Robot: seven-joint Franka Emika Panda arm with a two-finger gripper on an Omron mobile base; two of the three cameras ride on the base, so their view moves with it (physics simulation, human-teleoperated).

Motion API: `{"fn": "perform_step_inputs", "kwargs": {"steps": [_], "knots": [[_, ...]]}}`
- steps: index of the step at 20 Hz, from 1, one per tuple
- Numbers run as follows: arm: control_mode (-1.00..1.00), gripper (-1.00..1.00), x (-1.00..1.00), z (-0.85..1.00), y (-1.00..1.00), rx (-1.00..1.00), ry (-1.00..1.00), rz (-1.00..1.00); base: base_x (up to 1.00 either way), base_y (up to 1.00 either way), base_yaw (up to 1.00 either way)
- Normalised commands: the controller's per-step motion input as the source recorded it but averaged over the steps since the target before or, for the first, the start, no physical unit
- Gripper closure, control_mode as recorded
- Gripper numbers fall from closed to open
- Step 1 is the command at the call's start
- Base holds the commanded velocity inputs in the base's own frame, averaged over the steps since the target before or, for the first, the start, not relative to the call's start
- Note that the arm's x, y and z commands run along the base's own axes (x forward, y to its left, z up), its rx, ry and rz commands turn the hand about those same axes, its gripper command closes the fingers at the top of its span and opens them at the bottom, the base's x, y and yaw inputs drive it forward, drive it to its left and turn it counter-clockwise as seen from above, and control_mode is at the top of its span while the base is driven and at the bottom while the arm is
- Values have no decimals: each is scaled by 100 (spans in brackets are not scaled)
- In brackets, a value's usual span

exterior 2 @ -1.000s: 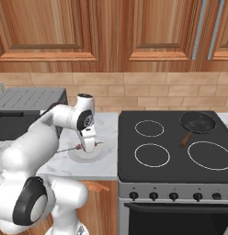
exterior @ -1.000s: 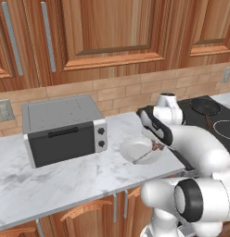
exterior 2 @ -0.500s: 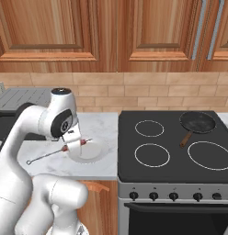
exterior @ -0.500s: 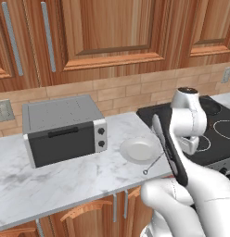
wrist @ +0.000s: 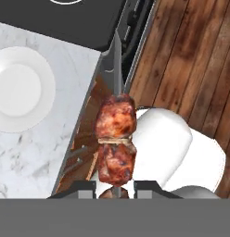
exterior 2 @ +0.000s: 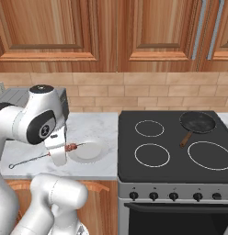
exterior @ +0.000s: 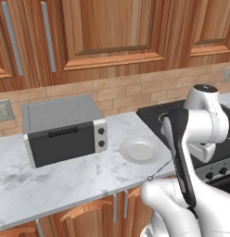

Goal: Place the cold items (potato and lemon) from the fridge in one tupperware on the dining counter. Place the warm items (hot dog and kebab skewer) in the stove area in another tupperware.

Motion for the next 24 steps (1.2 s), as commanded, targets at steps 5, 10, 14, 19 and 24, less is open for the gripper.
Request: {"fn": "perform_step_inputs", "kwargs": {"steps": [5, 10, 14, 19, 24], "knots": [[-100, 100, -40, 10, 0, 0, 12, -32, 0, 0, 0], [-100, 100, -10, 0, -9, 0, 2, -10, 0, 0, 0], [-100, 100, 0, 0, 0, 0, 0, 0, 0, 0, 0], [-100, 100, -8, 0, -5, 1, -1, -3, 0, 0, 0], [100, 100, 0, 0, 0, 0, 0, 0, -60, -40, -23]]}}
